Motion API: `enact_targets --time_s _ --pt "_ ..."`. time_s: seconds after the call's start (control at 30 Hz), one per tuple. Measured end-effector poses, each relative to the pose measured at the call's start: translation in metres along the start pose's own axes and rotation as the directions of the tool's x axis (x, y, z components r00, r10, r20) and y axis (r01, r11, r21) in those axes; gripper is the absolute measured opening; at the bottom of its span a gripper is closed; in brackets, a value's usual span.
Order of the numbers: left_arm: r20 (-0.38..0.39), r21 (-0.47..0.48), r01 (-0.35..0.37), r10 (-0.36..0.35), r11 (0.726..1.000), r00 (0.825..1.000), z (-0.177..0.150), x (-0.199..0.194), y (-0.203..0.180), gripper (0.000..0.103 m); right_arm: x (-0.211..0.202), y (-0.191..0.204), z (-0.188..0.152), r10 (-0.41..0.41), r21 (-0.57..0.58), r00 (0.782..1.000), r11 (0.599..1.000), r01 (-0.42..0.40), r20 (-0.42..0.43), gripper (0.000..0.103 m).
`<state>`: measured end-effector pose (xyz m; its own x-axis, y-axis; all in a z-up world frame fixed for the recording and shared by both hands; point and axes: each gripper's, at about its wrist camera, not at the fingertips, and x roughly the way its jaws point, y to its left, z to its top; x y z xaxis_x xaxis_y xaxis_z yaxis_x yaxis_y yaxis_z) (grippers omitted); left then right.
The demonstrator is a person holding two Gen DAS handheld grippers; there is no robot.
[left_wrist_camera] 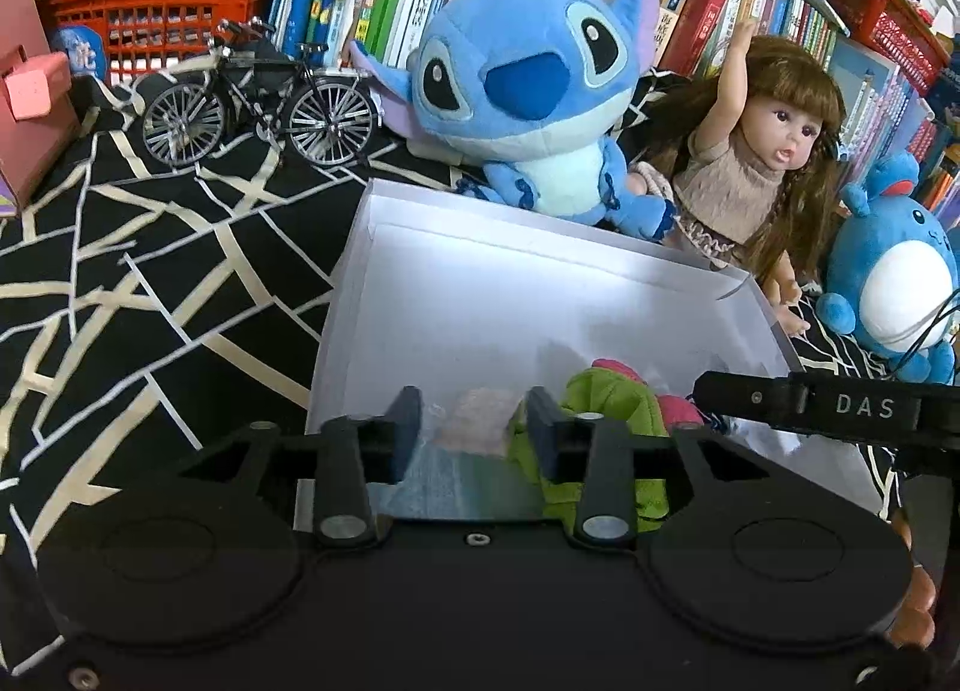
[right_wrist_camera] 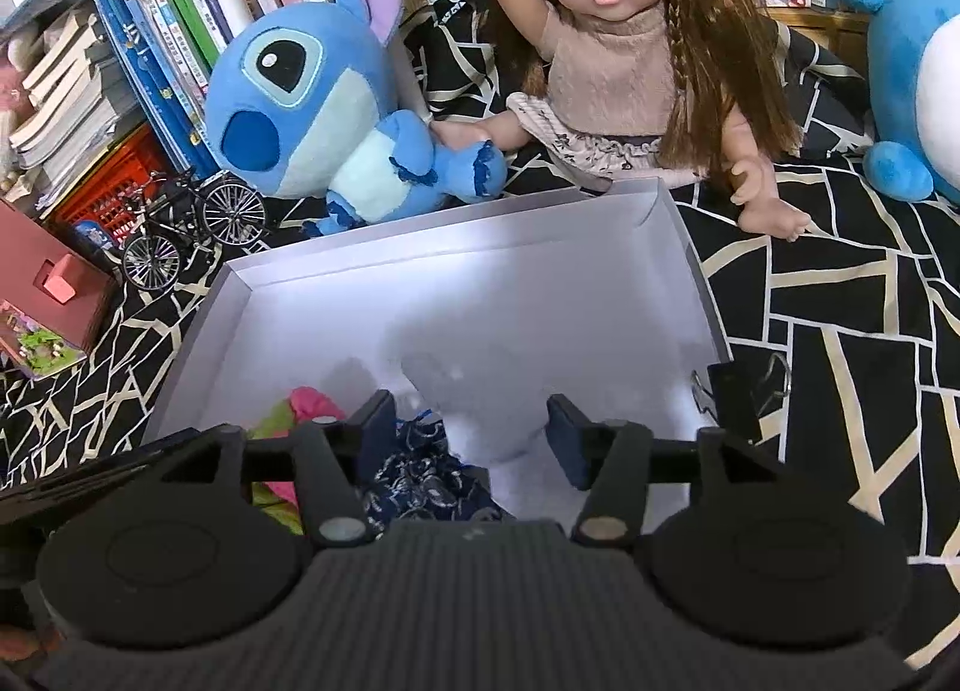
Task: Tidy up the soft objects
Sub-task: 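Withdraw both tools from the white box toward the remaining pile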
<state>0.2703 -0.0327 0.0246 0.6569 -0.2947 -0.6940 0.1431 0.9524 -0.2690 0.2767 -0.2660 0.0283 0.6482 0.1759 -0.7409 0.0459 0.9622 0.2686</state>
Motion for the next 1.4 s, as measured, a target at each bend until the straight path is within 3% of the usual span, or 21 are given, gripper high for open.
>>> enact_targets --time_s 0.3,0.7,0.83,1.0,1.4 --pt "0.037 0.022 0.017 -0.018 1.0 0.999 -0.004 -0.026 -0.006 0.057 -0.023 0.004 -0.005 0.017 -0.012 0.999 1.0 -0.016 0.03 0.078" --pt "0.097 0.068 0.032 -0.039 0.997 0.994 -0.026 -0.07 -0.009 0.077 -0.065 0.016 -0.029 0.052 -0.115 0.992 0.993 -0.038 0.117 0.088" --pt "0.123 0.089 0.04 -0.051 0.995 0.991 -0.034 -0.082 -0.01 0.08 -0.077 0.015 -0.04 0.061 -0.138 0.987 0.99 -0.04 0.149 0.09" --pt "0.151 0.121 0.034 -0.052 0.992 0.987 -0.047 -0.096 -0.012 0.083 -0.094 0.013 -0.056 0.07 -0.17 0.977 0.985 -0.035 0.204 0.101" --pt "0.201 0.176 0.025 -0.06 0.984 0.978 -0.082 -0.123 -0.014 0.086 -0.125 0.006 -0.093 0.103 -0.21 0.947 0.977 -0.039 0.306 0.103"
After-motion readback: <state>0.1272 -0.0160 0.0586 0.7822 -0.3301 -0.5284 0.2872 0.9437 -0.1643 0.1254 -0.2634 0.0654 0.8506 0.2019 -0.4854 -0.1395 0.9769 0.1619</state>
